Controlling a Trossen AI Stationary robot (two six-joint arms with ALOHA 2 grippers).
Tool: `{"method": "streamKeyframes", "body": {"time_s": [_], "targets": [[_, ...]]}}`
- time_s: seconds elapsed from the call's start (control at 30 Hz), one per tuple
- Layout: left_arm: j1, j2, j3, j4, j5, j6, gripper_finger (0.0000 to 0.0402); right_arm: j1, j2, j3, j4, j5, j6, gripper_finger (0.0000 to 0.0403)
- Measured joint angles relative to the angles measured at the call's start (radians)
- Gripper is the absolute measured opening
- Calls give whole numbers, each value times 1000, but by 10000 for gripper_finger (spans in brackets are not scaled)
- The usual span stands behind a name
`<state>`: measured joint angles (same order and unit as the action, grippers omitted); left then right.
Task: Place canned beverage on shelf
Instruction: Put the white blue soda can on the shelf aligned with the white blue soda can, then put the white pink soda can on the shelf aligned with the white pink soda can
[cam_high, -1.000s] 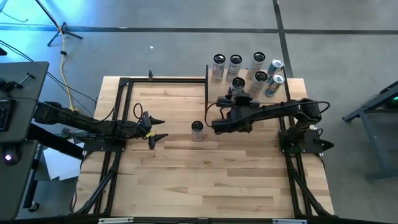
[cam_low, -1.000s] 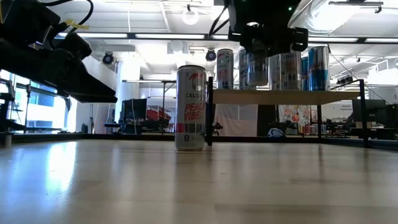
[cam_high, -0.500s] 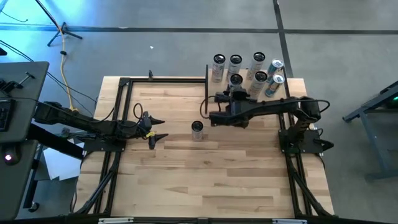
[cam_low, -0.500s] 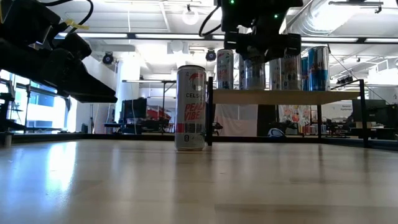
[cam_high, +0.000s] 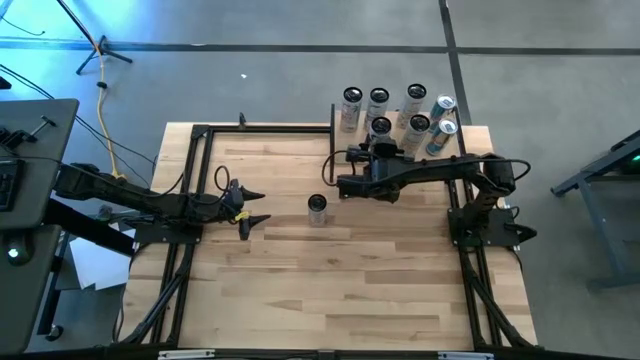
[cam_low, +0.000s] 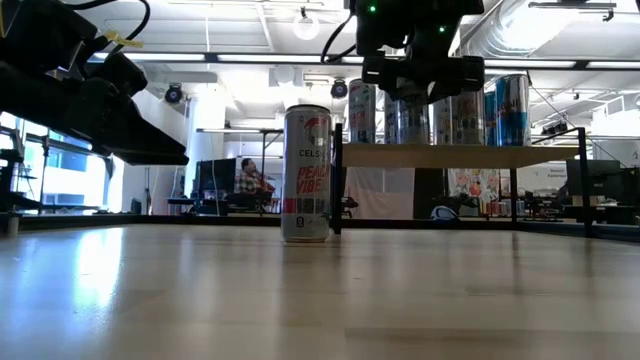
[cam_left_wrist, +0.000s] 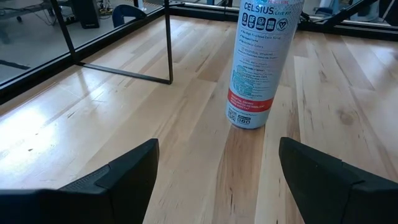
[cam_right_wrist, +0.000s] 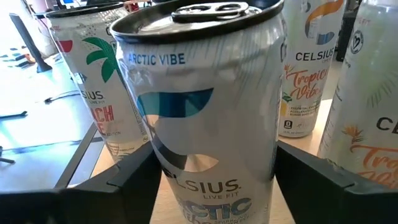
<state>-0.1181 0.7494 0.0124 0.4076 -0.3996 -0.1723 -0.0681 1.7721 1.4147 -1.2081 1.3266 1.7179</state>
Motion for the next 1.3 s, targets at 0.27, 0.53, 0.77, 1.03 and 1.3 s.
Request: {"method": "streamKeyframes", "body": {"time_s": [0.27,0.53,0.77,1.03,1.3], "targets": [[0,0,0,0,0,0,305,0,0,0,-3,-8,-2,319],[0,0,0,0,0,0,305,43,0,0,-22,-23,68,323],[0,0,0,0,0,0,305,136,0,0,-193,-79,277,323],[0,0,0,0,0,0,305,301,0,0,-187,-234,291,323],[0,0,0,0,0,0,305,461,20,1,249,-157,-91,323]]}}
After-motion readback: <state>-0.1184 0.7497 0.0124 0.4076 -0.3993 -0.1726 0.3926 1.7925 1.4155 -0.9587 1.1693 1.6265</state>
